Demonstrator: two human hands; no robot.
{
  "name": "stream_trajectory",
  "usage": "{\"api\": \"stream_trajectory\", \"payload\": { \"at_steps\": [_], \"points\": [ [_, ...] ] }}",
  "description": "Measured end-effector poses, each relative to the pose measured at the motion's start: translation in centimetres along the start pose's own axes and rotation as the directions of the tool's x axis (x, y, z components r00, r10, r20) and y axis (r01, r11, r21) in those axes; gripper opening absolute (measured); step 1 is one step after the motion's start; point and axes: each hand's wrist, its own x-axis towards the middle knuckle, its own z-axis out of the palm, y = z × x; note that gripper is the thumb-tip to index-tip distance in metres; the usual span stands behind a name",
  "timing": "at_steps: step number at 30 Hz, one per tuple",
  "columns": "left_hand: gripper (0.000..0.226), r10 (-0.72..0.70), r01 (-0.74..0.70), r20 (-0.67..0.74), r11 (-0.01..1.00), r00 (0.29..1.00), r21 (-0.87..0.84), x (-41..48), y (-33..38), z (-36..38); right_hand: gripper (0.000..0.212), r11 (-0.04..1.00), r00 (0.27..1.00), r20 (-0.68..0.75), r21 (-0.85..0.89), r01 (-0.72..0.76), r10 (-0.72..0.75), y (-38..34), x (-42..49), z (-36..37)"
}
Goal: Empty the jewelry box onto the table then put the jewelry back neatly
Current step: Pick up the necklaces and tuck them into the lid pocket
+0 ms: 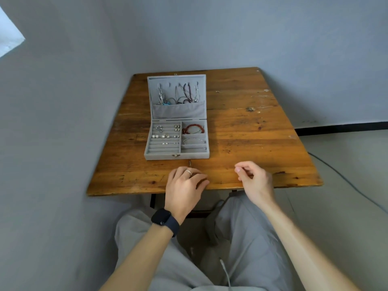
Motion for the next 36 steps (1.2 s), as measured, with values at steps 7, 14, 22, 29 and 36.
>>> {"api": "stream_trajectory", "payload": {
  "at_steps": [7,14,22,29,36],
  "points": [
    [0.009,0.033,-0.034,0.028,0.999,0.999,0.035,1.0,0.8,-0.1,0.011,0.999,1.000,0.000,0.044,-0.026,0.026,-0.4,-0.3,0.0],
    [0.014,-0.013,0.014,0.037,0.999,0.999,-0.033,6.7,2.4,0.2,0.018,0.968,0.988,0.038,0.199,-0.155,0.150,-0.9,-0.2,-0.5],
    [0.024,0.038,-0.030,0.166,0.998,0.985,-0.049,16.3,5.2,3.4,0.018,0.932,0.964,0.115,0.248,-0.263,0.241,0.6,5.4,-4.7],
    [0.024,0.050,-0.036,0.243,0.997,0.969,-0.063,24.4,7.8,9.8,0.016,0.979,0.978,0.026,-0.011,-0.205,0.205,4.2,15.3,-8.2],
    [0.025,0.047,-0.024,0.234,0.995,0.971,-0.099,32.1,10.1,16.7,0.010,0.946,0.982,-0.160,-0.293,-0.139,0.095,9.3,24.6,-8.3]
  ]
}}
